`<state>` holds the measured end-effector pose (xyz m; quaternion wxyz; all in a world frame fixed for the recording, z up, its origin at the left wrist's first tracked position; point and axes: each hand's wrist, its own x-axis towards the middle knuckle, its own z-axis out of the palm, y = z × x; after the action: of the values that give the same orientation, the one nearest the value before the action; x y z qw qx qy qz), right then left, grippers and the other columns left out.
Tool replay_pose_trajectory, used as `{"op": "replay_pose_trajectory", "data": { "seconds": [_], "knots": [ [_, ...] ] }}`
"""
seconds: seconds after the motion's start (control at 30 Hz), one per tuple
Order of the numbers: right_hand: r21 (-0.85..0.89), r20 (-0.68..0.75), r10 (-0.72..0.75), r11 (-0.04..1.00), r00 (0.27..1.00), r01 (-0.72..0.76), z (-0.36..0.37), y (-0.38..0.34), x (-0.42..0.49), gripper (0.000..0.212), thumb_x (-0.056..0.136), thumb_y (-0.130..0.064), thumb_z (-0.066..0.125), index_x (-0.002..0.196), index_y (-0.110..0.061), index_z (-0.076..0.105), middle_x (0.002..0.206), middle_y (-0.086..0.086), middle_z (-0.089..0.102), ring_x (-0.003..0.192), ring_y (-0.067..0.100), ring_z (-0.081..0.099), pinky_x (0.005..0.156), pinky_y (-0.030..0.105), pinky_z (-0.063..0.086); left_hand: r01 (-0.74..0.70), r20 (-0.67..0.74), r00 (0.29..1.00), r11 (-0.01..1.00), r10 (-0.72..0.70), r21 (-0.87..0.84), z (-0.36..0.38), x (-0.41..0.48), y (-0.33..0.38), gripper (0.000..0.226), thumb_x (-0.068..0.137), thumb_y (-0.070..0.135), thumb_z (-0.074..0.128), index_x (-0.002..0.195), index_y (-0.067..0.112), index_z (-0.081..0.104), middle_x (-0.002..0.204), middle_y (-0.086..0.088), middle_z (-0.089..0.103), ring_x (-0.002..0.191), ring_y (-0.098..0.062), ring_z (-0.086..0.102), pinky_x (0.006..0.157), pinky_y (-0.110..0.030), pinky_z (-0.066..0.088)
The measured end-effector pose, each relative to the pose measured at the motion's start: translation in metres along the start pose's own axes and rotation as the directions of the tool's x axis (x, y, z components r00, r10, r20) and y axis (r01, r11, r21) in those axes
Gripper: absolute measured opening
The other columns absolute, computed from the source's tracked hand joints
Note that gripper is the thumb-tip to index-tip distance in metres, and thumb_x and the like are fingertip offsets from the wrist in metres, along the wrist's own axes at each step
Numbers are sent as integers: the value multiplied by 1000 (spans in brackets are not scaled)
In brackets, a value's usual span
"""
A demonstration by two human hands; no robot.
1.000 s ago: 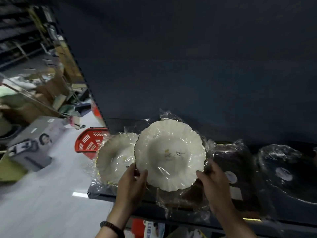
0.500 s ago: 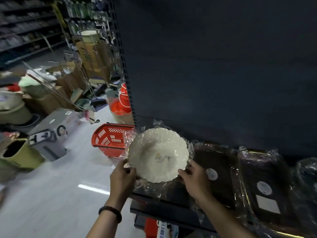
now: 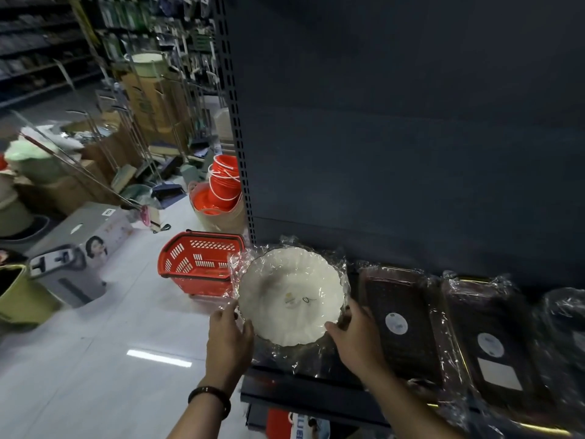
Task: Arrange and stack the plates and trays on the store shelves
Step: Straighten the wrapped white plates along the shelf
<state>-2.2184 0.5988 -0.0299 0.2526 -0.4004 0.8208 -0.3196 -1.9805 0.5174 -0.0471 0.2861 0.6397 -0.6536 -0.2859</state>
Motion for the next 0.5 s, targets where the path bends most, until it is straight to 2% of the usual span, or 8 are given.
{"op": "replay_pose_trajectory", "data": {
  "seconds": [0.1, 0.17, 0.23, 0.3, 0.33, 0.37, 0.4, 0.5],
  "knots": [
    [-99, 42, -26, 995, 999, 30, 3, -1, 2, 72, 94, -35, 76, 158, -20, 45, 142, 4, 52, 127, 22, 58, 105, 31, 49, -79, 18, 997, 980, 77, 181, 2, -2, -9, 49, 98, 25, 67, 146, 25, 54, 116, -9, 55, 94, -33, 65, 75, -45, 59],
    [-166, 80, -5, 986, 997, 19, 4, -4, 3, 71, 99, -37, 69, 161, -19, 38, 150, 7, 49, 134, 25, 55, 108, 35, 49, -80, 28, 997, 969, 76, 234, 2, -1, -11, 51, 99, 28, 66, 148, 27, 52, 112, -9, 55, 90, -36, 67, 71, -47, 60],
    [-225, 113, 12, 974, 994, 14, 3, -8, 6, 70, 100, -37, 67, 161, -19, 38, 148, 8, 52, 133, 25, 56, 107, 36, 50, -100, 43, 995, 956, 91, 275, 0, 0, -10, 50, 99, 30, 66, 147, 27, 51, 108, -9, 54, 86, -37, 68, 67, -47, 60],
    [-182, 157, 25, 983, 987, 4, -3, -12, 10, 67, 97, -35, 70, 157, -20, 45, 126, 2, 65, 113, 17, 67, 95, 31, 56, -110, 79, 993, 936, 88, 335, -2, 3, -9, 50, 99, 32, 66, 146, 26, 50, 107, -10, 53, 82, -37, 68, 66, -47, 61],
    [-126, 186, 31, 992, 982, -7, -8, -15, 11, 65, 96, -34, 72, 156, -21, 48, 107, -5, 68, 94, 9, 68, 80, 26, 57, -109, 102, 992, 924, 77, 366, -5, 5, -7, 49, 99, 34, 66, 145, 25, 50, 109, -11, 53, 83, -37, 69, 68, -47, 62],
    [-80, 212, 46, 996, 976, -30, -12, -16, 13, 67, 95, -34, 72, 156, -21, 47, 91, -12, 64, 78, 3, 64, 67, 21, 52, -116, 122, 990, 913, 74, 391, -7, 7, -5, 48, 99, 35, 66, 143, 23, 51, 112, -13, 54, 85, -37, 70, 70, -47, 62],
    [-58, 235, 60, 997, 970, -48, -16, -17, 14, 69, 95, -34, 72, 157, -22, 46, 82, -15, 57, 69, 1, 58, 60, 19, 45, -113, 138, 989, 908, 62, 403, -11, 9, -3, 47, 99, 36, 68, 141, 21, 52, 115, -15, 54, 87, -39, 70, 72, -46, 62],
    [-19, 257, 58, 998, 965, -55, -27, -15, 16, 65, 96, -35, 70, 155, -22, 47, 82, -11, 63, 69, 5, 60, 60, 22, 46, -135, 91, 990, 930, 110, 341, -15, 7, 9, 47, 93, 29, 76, 127, 6, 53, 118, -24, 55, 87, -47, 68, 67, -45, 55]
  ]
}}
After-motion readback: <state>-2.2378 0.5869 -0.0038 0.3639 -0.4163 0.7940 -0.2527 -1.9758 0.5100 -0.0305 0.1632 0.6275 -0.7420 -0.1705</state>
